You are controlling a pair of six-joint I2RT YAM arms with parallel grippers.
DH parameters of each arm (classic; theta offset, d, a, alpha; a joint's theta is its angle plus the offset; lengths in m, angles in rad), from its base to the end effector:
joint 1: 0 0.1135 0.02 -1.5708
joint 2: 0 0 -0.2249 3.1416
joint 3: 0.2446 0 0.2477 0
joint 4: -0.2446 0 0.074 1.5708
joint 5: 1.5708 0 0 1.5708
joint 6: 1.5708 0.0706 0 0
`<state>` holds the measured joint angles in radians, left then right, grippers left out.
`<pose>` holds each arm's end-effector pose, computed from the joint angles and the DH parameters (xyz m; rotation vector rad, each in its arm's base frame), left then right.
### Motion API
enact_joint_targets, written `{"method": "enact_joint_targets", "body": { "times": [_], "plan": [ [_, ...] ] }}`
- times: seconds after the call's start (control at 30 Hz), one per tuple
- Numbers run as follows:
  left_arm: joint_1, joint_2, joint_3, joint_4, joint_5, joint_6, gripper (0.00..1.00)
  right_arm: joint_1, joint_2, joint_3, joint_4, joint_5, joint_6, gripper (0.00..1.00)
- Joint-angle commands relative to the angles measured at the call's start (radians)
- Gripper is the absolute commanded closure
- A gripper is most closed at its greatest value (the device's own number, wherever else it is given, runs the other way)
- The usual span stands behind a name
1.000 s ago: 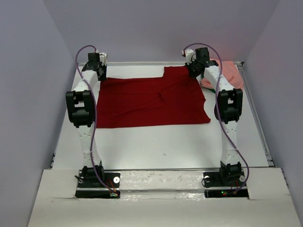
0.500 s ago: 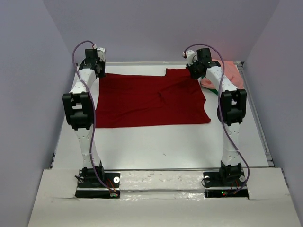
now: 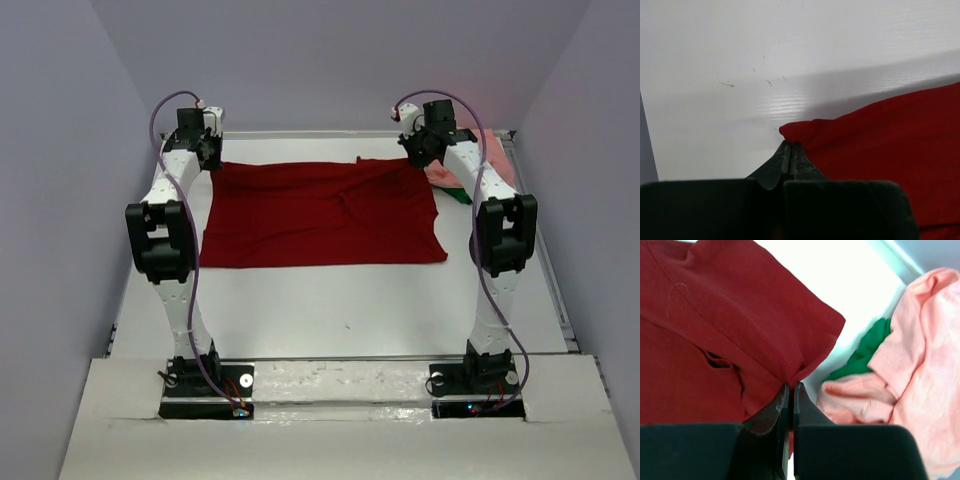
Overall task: Fold and stack the t-shirts
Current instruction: Fold the other side of the tshirt into a rectangle
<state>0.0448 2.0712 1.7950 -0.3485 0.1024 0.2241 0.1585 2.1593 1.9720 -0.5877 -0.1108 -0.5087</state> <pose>0.4923 0.0148 0.2186 0.2534 2.1773 0.0390 0.4877 0.0859 0.2139 -0.8176 2.1927 -0.0436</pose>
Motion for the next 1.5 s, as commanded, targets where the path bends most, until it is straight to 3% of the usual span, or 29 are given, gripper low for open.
{"method": "enact_joint_targets", "body": {
  "times": [0.0, 1.03, 1.47],
  "plan": [
    [0.001, -0.105, -0.048, 0.005, 0.023, 0.018, 1.0, -0.008, -0.113, -0.05, 0.028, 0.016, -0.005, 1.0],
    [0.006, -0.315, -0.287, -0.027, 0.092, 0.066, 1.0, -0.008, -0.348, -0.354, -0.109, -0.058, 0.035, 1.0],
    [0.006, -0.345, -0.321, -0.07, 0.102, 0.081, 1.0, -0.008, -0.363, -0.409, -0.181, -0.115, 0.044, 1.0]
  ]
}}
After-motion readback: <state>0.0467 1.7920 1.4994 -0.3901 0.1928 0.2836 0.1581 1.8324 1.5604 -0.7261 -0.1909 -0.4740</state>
